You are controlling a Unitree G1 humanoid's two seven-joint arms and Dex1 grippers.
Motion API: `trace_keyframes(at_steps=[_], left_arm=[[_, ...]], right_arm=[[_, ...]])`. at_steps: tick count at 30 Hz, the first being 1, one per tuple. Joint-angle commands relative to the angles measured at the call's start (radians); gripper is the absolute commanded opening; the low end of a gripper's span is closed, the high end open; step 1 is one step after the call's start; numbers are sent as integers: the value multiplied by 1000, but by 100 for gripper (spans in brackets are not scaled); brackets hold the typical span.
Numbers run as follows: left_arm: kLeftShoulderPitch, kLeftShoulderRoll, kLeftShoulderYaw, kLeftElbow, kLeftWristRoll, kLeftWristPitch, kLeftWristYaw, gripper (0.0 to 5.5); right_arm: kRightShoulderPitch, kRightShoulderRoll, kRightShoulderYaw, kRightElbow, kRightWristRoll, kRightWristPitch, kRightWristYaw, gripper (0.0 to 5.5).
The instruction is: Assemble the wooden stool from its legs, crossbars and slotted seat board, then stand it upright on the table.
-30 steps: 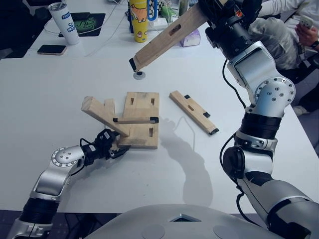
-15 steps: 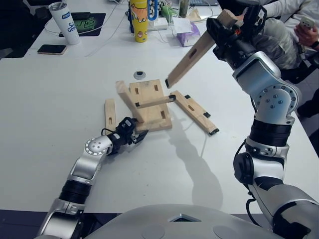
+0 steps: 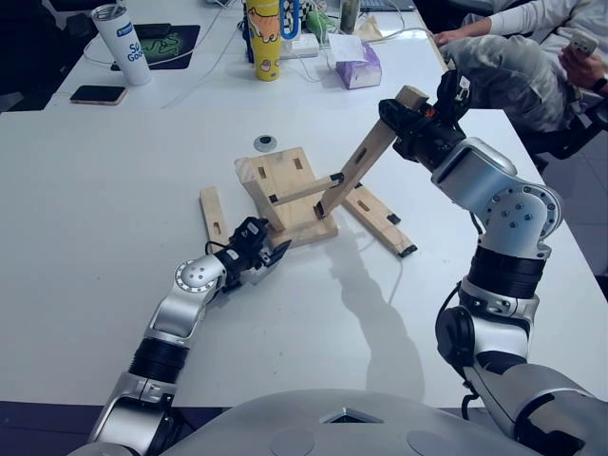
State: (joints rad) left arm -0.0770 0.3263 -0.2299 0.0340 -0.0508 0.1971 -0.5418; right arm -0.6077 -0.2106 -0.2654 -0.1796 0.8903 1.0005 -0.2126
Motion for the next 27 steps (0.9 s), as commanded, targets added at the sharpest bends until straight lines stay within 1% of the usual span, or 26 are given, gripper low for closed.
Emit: trace_keyframes(at_steps=[1,7,10,15,22,27], left_arm=[[-9,4,4,15,12,-3,-2,354],[-10,10,10,17,13,-4,-9,354],[-6,11,13,14,13,-3,-9,354],[-1,7,14,9,14,-1,-8,354],[-2,4,16,4,15,0,-5,354],[1,-7,19,-2,14,0,4,354]], right_arm=[[51,13,23,-18,-48,-55,52,102],[156,22,59,-10,-108,-112,136,102],[168,7,78,-6,-145,-139,170,102],[187,-38,148,8,-249,-224,252,102],[183,-47,164,55,-300,-257,279,102],[237,-43,241,-12,-329,-302,334,102]])
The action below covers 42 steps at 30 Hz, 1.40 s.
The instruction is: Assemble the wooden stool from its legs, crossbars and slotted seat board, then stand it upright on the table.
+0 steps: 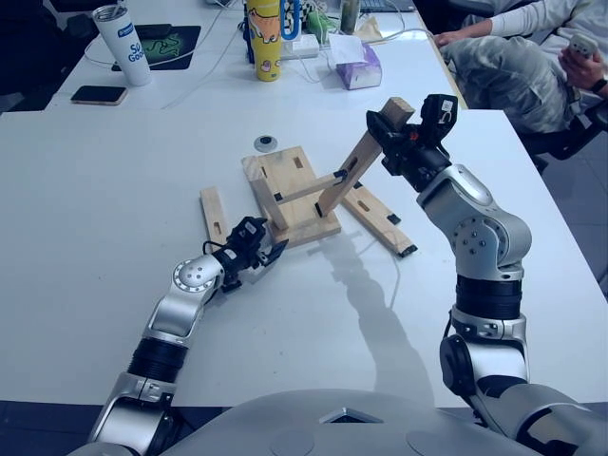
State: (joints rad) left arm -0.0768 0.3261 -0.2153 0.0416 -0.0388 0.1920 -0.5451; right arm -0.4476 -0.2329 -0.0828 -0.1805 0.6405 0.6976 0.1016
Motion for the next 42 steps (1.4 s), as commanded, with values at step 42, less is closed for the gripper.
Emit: trace_keyframes(at_steps=[42], left_arm=[[-64,-52,22,-89,-35,47,37,354]], right_arm=[[98,-23,175,126,-104,147,109,141]])
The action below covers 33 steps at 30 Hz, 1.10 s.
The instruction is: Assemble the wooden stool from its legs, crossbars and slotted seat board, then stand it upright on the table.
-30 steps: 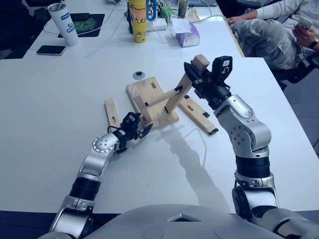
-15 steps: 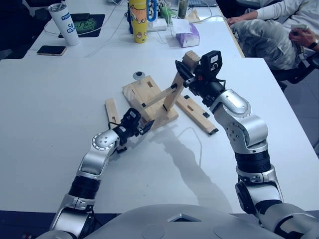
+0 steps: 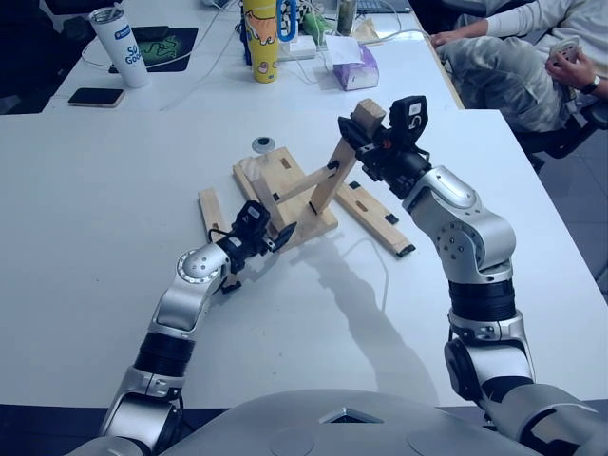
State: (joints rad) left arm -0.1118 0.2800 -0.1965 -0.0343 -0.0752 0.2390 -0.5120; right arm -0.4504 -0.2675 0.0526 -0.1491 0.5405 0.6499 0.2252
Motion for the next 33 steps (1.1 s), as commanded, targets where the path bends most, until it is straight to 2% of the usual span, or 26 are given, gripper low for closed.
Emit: trace_keyframes(at_steps=[1,6,16,27,33], left_arm=[[-30,-7,4,-10,2,-2,5,354],[-33,-10,4,1,7,-9,10,354],[-36,-9,2,14,12,-19,14,354],[-34,-11,4,20,13,-17,25,354],[-30,-10,6,12,11,-14,33,354]], right_arm=[[94,21,28,87,5,192,-17,154],[45,63,-35,63,19,183,-41,230],[-13,114,-119,22,23,164,-59,230],[-79,121,-152,-31,-20,-2,-40,230],[-242,124,-236,-64,1,-108,-72,230]])
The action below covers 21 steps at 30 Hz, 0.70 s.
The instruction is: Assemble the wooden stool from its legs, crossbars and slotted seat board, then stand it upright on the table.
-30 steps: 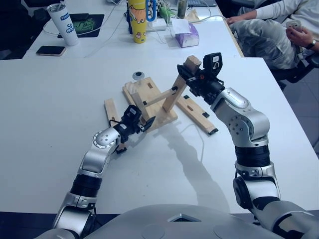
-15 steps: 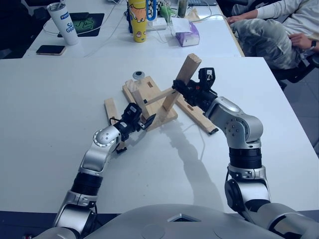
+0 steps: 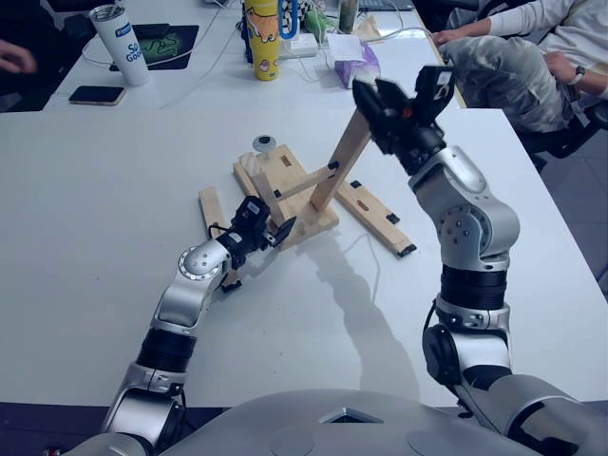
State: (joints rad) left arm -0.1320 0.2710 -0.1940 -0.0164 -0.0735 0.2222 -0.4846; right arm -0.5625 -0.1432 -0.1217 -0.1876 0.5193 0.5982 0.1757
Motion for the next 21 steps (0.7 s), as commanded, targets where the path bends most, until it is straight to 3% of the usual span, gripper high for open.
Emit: trace_keyframes(at_steps=[1,6,12,16,21], left_arm=[[-10,-1,3,-5,9,3,6,354],[-11,-3,2,-9,9,4,9,354],[-25,-9,7,-17,5,4,16,354],[-22,-11,12,-24,1,8,19,354],[-16,-13,17,-24,-1,7,21,354]], right_arm=[[-164,1,-77,-26,34,-64,-27,230],[-318,-21,-103,57,60,-63,-11,211],[-117,-103,94,254,-20,194,91,118],[-63,-106,138,224,-64,158,111,61],[-117,-29,60,186,-31,21,94,1]])
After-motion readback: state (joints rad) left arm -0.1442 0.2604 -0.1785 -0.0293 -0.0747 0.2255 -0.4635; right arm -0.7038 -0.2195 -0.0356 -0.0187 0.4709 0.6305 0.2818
